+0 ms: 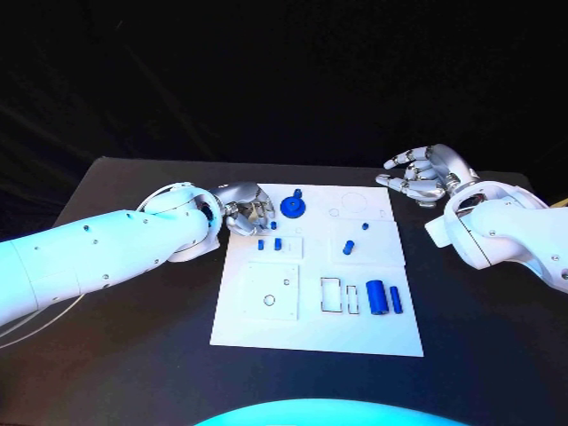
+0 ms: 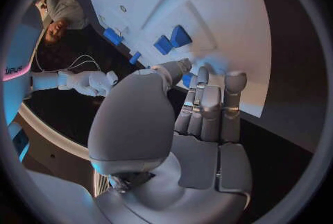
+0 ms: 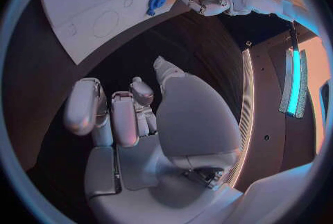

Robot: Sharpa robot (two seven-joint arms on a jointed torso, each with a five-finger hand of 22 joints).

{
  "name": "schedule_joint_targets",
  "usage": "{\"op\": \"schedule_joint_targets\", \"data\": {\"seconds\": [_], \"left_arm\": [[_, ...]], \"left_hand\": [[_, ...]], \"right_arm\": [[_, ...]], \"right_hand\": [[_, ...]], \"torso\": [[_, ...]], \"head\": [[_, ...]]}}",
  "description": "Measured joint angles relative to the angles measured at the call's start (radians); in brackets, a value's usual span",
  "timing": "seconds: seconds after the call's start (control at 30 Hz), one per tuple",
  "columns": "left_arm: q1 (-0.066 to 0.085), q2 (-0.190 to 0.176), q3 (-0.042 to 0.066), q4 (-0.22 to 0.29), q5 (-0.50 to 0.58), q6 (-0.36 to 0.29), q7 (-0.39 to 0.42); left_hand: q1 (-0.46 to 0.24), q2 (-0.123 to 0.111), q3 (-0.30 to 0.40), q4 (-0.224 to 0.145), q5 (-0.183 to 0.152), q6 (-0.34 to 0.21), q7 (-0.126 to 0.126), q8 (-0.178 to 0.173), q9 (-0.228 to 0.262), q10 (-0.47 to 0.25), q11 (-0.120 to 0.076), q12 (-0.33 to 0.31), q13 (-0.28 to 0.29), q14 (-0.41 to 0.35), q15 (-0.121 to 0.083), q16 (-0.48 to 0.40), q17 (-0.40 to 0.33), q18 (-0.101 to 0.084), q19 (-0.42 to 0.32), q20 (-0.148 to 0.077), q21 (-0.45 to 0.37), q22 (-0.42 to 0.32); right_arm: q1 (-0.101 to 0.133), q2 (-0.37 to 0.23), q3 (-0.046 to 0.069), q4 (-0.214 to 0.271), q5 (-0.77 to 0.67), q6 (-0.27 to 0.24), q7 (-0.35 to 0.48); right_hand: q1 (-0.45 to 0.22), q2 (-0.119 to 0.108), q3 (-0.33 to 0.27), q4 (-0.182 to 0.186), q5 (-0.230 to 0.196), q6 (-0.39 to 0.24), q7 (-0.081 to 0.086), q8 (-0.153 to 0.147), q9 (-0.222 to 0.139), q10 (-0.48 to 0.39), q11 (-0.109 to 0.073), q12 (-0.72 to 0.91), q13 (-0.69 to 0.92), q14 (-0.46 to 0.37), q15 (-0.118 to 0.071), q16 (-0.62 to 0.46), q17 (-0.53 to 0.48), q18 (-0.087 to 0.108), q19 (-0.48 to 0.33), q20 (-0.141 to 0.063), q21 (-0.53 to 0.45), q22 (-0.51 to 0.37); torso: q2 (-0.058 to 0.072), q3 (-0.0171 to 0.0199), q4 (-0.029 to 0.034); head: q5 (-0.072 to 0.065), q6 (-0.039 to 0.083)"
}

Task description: Assemble the parts on the task board

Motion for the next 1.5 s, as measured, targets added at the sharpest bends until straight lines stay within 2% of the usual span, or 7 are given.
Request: {"op": "schedule_joint_targets", "data": {"seconds": [0.23,0.37,0.57,0.77,0.97,1.23,1.5], "left_arm": [[0.001,-0.045,0.022,-0.010,0.087,-0.015,-0.005],[0.003,-0.083,0.034,-0.009,0.188,-0.025,-0.004],[0.005,-0.141,0.042,0.031,0.407,-0.031,0.044],[0.006,-0.182,0.044,0.083,0.740,-0.021,0.153],[0.006,-0.209,0.045,0.106,0.983,0.000,0.250],[0.006,-0.224,0.045,0.121,1.105,0.008,0.309],[0.006,-0.229,0.045,0.134,1.141,0.008,0.336]], "left_hand": [[0.008,0.008,0.037,-0.028,0.004,0.044,0.023,0.020,-0.001,-0.043,0.028,-0.008,0.009,-0.061,0.024,-0.021,-0.084,0.000,-0.050,0.017,-0.035,-0.049],[0.009,0.009,0.046,-0.038,0.004,0.067,0.027,0.036,0.002,-0.048,0.034,-0.006,0.015,-0.122,0.025,-0.060,-0.177,0.016,-0.121,0.020,-0.088,-0.119],[0.003,0.032,0.045,-0.045,0.004,0.076,0.018,0.045,-0.001,-0.014,0.016,0.064,0.050,-0.137,0.016,-0.079,-0.199,0.016,-0.154,0.011,-0.127,-0.164],[-0.027,0.053,0.002,-0.022,0.004,0.057,0.014,0.047,-0.002,-0.052,0.013,0.102,0.077,-0.237,0.014,-0.176,-0.358,0.016,-0.174,0.013,-0.184,-0.201],[-0.036,0.054,-0.017,-0.017,0.004,0.045,0.020,0.047,-0.003,-0.075,0.025,0.106,0.078,-0.266,0.023,-0.225,-0.391,0.016,-0.179,0.018,-0.235,-0.234],[-0.036,0.054,-0.017,-0.017,0.004,0.038,0.020,0.047,-0.003,-0.080,0.023,0.110,0.078,-0.273,0.023,-0.230,-0.396,0.016,-0.179,0.018,-0.244,-0.243],[-0.035,0.054,-0.020,-0.019,0.004,0.034,0.023,0.047,-0.004,-0.084,0.027,0.110,0.078,-0.273,0.023,-0.234,-0.398,0.016,-0.178,0.018,-0.248,-0.246]], "right_arm": [[0.000,-0.001,0.000,-0.015,-0.011,0.037,0.004],[0.000,0.000,0.000,-0.030,-0.049,0.091,0.013],[-0.003,0.009,-0.001,-0.043,-0.176,0.181,0.026],[-0.018,0.027,-0.003,-0.048,-0.366,0.262,0.030],[-0.031,0.049,-0.006,-0.053,-0.564,0.341,0.005],[-0.043,0.065,-0.007,-0.060,-0.700,0.399,-0.043],[-0.050,0.078,-0.008,-0.061,-0.761,0.418,-0.075]], "right_hand": [[0.062,-0.016,0.075,-0.035,0.000,-0.011,-0.003,0.008,-0.007,-0.237,0.016,-0.359,-0.316,-0.013,0.003,-0.099,-0.097,0.031,-0.058,0.004,-0.168,-0.113],[0.093,-0.043,0.166,-0.052,0.000,0.012,-0.003,0.012,-0.018,-0.252,0.016,-0.586,-0.527,-0.022,0.011,-0.135,-0.134,0.031,-0.065,0.007,-0.218,-0.144],[0.086,-0.072,0.271,-0.095,0.000,0.074,0.007,0.004,-0.032,-0.198,0.023,-0.775,-0.728,-0.012,0.016,-0.115,-0.116,0.031,-0.043,0.011,-0.178,-0.109],[0.065,-0.093,0.306,-0.121,0.000,0.099,0.005,0.000,-0.036,-0.172,0.022,-0.853,-0.816,-0.007,0.018,-0.102,-0.101,0.031,-0.035,0.011,-0.150,-0.084],[0.051,-0.107,0.309,-0.124,0.000,0.105,0.000,-0.009,-0.038,-0.172,0.022,-0.887,-0.856,-0.007,0.018,-0.102,-0.107,0.031,-0.035,0.011,-0.160,-0.089],[0.046,-0.112,0.309,-0.124,0.000,0.108,-0.001,-0.012,-0.040,-0.171,0.023,-0.891,-0.865,-0.007,0.018,-0.102,-0.101,0.031,-0.036,0.011,-0.162,-0.085],[0.035,-0.112,0.309,-0.124,0.000,0.108,-0.001,-0.016,-0.041,-0.158,0.025,-0.894,-0.879,-0.007,0.018,-0.093,-0.094,0.031,-0.032,0.007,-0.149,-0.076]], "torso": [[-0.002,0.0004,0.0000],[-0.002,0.0005,-0.0004],[-0.002,0.0004,-0.0004],[-0.001,-0.0004,-0.0010],[0.000,-0.0009,-0.0006],[0.000,-0.0010,0.0007],[0.001,0.0004,0.0003]], "head": [[-0.005,0.006],[-0.015,0.011],[-0.036,0.017],[-0.056,0.025],[-0.065,0.030],[-0.077,0.034],[-0.073,0.038]]}}
